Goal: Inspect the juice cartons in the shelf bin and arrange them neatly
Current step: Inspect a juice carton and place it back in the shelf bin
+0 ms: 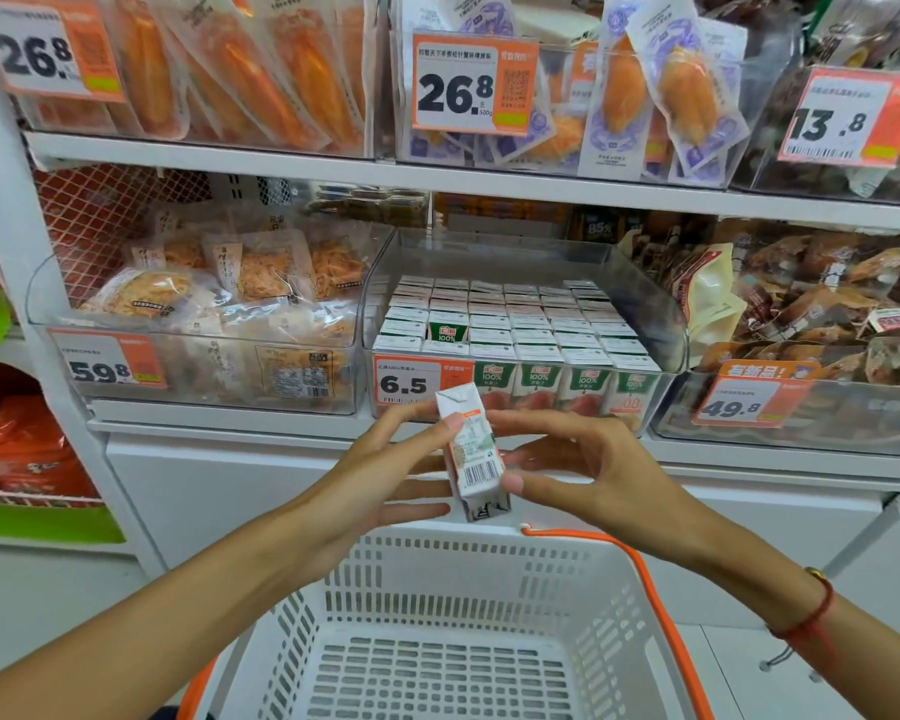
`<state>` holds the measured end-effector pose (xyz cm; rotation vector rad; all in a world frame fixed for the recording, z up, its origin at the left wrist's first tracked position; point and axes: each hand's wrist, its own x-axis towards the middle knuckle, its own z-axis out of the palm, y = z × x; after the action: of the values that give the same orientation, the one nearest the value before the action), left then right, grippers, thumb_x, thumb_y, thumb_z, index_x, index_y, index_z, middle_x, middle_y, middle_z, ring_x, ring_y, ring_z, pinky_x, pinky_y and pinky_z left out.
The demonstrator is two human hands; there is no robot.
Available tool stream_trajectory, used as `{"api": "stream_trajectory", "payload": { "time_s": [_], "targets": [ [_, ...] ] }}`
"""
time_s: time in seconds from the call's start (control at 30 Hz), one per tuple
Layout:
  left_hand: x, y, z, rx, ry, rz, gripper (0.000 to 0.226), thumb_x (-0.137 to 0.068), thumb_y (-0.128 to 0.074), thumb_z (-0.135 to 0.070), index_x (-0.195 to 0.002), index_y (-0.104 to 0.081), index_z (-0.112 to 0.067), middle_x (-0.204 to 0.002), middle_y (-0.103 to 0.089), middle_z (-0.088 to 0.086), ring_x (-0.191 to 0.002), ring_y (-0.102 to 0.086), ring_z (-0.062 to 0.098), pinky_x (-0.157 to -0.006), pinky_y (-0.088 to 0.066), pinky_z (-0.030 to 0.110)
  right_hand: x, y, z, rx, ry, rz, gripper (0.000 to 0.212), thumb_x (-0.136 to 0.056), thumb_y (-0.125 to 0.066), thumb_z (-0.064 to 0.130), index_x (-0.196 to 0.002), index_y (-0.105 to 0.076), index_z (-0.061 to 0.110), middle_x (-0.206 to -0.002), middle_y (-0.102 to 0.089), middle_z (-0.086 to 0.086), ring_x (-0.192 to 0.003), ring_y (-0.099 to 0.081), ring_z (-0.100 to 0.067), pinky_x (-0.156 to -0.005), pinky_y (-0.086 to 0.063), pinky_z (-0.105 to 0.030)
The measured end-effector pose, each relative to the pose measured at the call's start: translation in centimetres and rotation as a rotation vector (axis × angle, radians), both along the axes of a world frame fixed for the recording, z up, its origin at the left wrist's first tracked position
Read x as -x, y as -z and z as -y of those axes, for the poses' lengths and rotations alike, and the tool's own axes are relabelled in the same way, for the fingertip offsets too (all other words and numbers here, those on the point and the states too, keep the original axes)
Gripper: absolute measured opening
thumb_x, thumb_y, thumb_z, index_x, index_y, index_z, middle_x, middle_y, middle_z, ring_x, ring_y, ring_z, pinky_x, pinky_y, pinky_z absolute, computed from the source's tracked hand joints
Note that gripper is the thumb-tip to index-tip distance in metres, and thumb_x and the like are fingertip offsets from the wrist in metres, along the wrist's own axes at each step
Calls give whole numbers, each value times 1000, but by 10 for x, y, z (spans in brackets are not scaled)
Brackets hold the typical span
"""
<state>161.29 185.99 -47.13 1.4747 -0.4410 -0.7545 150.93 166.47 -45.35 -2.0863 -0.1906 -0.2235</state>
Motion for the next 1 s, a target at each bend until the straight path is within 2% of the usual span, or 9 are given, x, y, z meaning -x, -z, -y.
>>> {"api": "stream_trajectory", "payload": {
  "time_s": [0.13,0.3,0.4,0.5,0.63,0.73,0.8,0.9,1.0],
  "targets": [
    [1,4,1,-130,44,-131,50,-77,-66,-59,-119,-59,-33,-95,-77,7,-88,-75,18,-69,-60,27,-3,9,-5,-66,94,-62,44,-78,-69,45,-117,-70,25,-103,-76,4,-94,-72,-12,-85,-58,-34],
    [2,7,4,-182,53,-261,65,-72,-64,-65,-118,-56,-19,-94,-76,15,-83,-75,19,-61,-59,27,-8,11,-9,-168,159,-129,33,-81,-60,51,-93,-79,27,-88,-77,5,-81,-74,-15,-73,-59,-25],
    [4,8,7,-177,33,-289,67,-69,-67,-65,-116,-55,-19,-94,-76,15,-85,-75,19,-60,-59,29,-8,11,-5,-203,178,-195,43,-78,-59,57,-93,-80,23,-90,-77,3,-84,-74,-18,-74,-59,-24],
    [7,9,8,-171,27,-289,62,-74,-65,-65,-116,-55,-21,-95,-76,14,-86,-75,18,-63,-60,30,-6,10,-5,-205,165,-211,38,-78,-59,58,-92,-79,29,-90,-77,4,-85,-73,-14,-75,-59,-24],
    [9,8,11,-100,-94,-194,54,-77,-66,-61,-117,-56,-27,-92,-77,8,-85,-75,15,-63,-60,27,-6,8,-4,-247,147,-265,31,-84,-58,52,-99,-77,33,-99,-76,5,-96,-71,-11,-83,-58,-27],
    [12,6,13,46,-264,-15,37,-84,-65,-50,-112,-51,-30,-80,-77,-5,-77,-74,9,-59,-56,16,-5,7,-4,-345,115,-371,33,-82,-62,50,-108,-75,34,-109,-74,5,-101,-70,-12,-86,-57,-26],
    [15,3,14,122,-304,114,37,-82,-64,-49,-111,-47,-34,-82,-77,-9,-81,-73,4,-66,-55,14,-5,6,-3,-416,117,-386,39,-76,-67,47,-112,-73,31,-109,-74,2,-100,-71,-15,-83,-56,-25],
    [21,-1,16,202,-296,221,43,-75,-65,-49,-112,-44,-38,-95,-77,-6,-91,-72,6,-80,-53,21,-6,5,-3,-465,124,-296,49,-70,-74,40,-116,-69,26,-107,-74,-5,-101,-71,-18,-85,-56,-25],
    [22,-5,18,269,-265,238,43,-76,-66,-41,-113,-45,-35,-102,-76,-5,-95,-71,7,-78,-55,16,-7,6,-4,-456,178,-175,52,-64,-79,40,-114,-71,28,-110,-73,-4,-105,-69,-18,-94,-53,-32]
  ]
}}
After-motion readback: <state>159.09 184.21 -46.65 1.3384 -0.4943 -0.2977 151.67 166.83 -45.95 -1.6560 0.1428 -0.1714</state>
